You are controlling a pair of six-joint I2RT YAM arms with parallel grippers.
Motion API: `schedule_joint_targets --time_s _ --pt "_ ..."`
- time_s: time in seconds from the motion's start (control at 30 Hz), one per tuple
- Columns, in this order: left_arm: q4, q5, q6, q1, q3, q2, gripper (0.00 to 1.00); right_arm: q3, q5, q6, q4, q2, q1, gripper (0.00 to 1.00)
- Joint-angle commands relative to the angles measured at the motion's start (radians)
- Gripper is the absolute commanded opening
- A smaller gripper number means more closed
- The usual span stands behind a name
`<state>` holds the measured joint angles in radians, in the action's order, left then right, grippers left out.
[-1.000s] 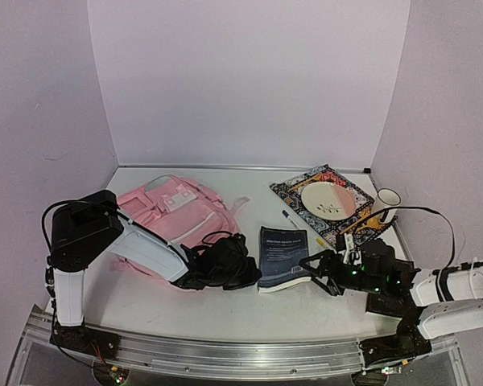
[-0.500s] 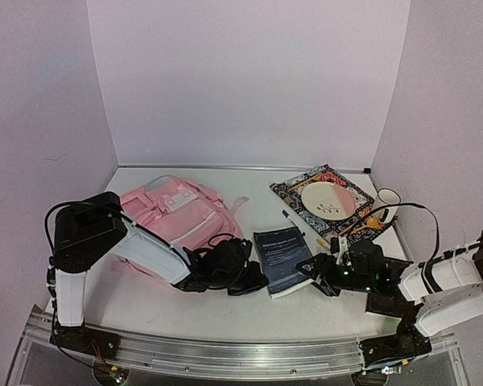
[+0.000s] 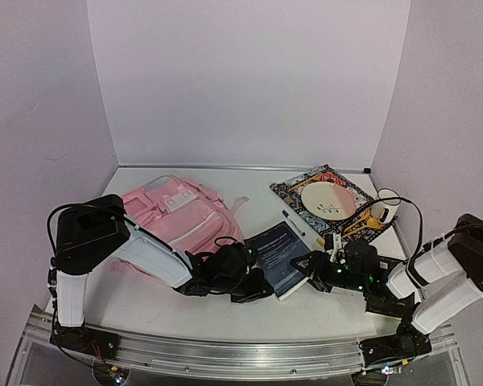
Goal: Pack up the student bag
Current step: Pick up the book from the center of the board.
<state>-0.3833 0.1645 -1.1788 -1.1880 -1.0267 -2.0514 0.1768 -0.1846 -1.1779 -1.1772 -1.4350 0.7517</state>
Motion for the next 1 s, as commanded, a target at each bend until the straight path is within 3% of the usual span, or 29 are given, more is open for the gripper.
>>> schedule_joint_targets --time_s 0.0,0.1,0.2,0.5,0.63,0.8,0.97 --pt "0.041 0.043 -0.023 -0.021 -0.027 -0.023 0.06 0.047 -0.061 -0.018 -0.233 -0.054 0.019 0.55" --pt "0.035 0.048 -0.026 -0.021 -0.044 -0.029 0.06 0.039 -0.057 -0.021 -0.263 -0.076 0.022 0.49" --pt "0.032 0.031 -0.021 -0.021 -0.037 -0.007 0.08 0.021 -0.040 -0.021 -0.274 -0.066 0.021 0.36" --pt "0.034 -0.027 0.016 -0.002 0.038 0.137 0.26 -0.004 -0.012 -0.009 -0.240 0.071 0.021 0.08" --pt "0.037 -0.053 0.062 0.008 0.067 0.228 0.34 0.008 0.002 0.007 -0.165 0.172 0.021 0.01" --pt "0.089 -0.091 0.129 0.037 0.092 0.358 0.47 0.043 0.033 0.054 0.006 0.333 0.020 0.00" --pt "0.360 -0.242 0.282 0.045 -0.004 0.452 0.60 0.061 0.107 0.070 0.163 0.486 0.018 0.00"
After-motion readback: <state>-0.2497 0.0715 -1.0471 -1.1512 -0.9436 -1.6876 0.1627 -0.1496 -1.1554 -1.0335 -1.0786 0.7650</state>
